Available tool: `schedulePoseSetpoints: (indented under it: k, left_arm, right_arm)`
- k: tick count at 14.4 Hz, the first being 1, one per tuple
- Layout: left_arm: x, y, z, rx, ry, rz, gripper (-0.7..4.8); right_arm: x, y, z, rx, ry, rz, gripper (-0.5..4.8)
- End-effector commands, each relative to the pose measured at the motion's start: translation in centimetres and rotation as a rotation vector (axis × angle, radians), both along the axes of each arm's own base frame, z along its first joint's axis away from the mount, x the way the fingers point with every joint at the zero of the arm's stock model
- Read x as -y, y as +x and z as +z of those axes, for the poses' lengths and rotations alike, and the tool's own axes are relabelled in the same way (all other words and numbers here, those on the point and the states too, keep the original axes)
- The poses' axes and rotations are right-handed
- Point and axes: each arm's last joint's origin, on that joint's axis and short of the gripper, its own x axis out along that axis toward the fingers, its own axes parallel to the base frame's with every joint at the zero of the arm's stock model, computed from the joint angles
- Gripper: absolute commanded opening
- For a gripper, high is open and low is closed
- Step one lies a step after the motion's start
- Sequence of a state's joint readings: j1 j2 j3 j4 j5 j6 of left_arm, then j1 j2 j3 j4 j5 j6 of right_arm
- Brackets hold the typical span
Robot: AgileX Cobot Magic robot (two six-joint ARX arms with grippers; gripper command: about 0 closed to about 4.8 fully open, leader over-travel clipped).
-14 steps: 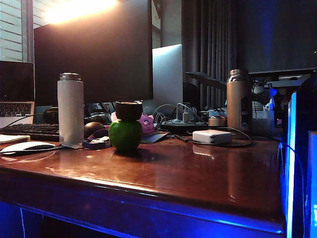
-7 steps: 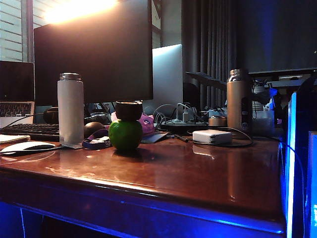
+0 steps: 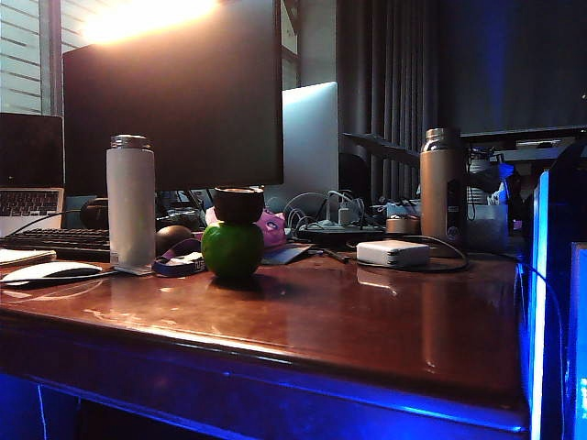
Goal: Stack the black thermos bottle cap from the table onto the green apple.
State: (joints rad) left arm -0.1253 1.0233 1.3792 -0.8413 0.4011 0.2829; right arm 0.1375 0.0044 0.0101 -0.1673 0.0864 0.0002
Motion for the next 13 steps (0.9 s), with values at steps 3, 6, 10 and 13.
schedulePoseSetpoints:
  k: [3,6,10,13]
  left_arm:
    - [-0.01,-0.07,0.19,0.015,-0.006,-0.002,-0.05]
    - [0.0,-0.06,0.18,0.015,-0.006,-0.002,-0.05]
    - [0.0,-0.06,0.18,0.015,-0.006,-0.002,-0.05]
    - [-0.08,0.08,0.38,0.049,0.021,0.021,-0.05]
  right_arm:
    - [-0.09,0.0,-0.11,-0.002,0.006,0.015,-0.01]
    - [-0.09,0.0,-0.1,0.0,0.005,0.016,-0.01]
    - [-0.09,0.0,-0.09,0.001,0.006,0.016,-0.01]
    - [-0.09,0.0,-0.08,0.001,0.006,0.016,-0.01]
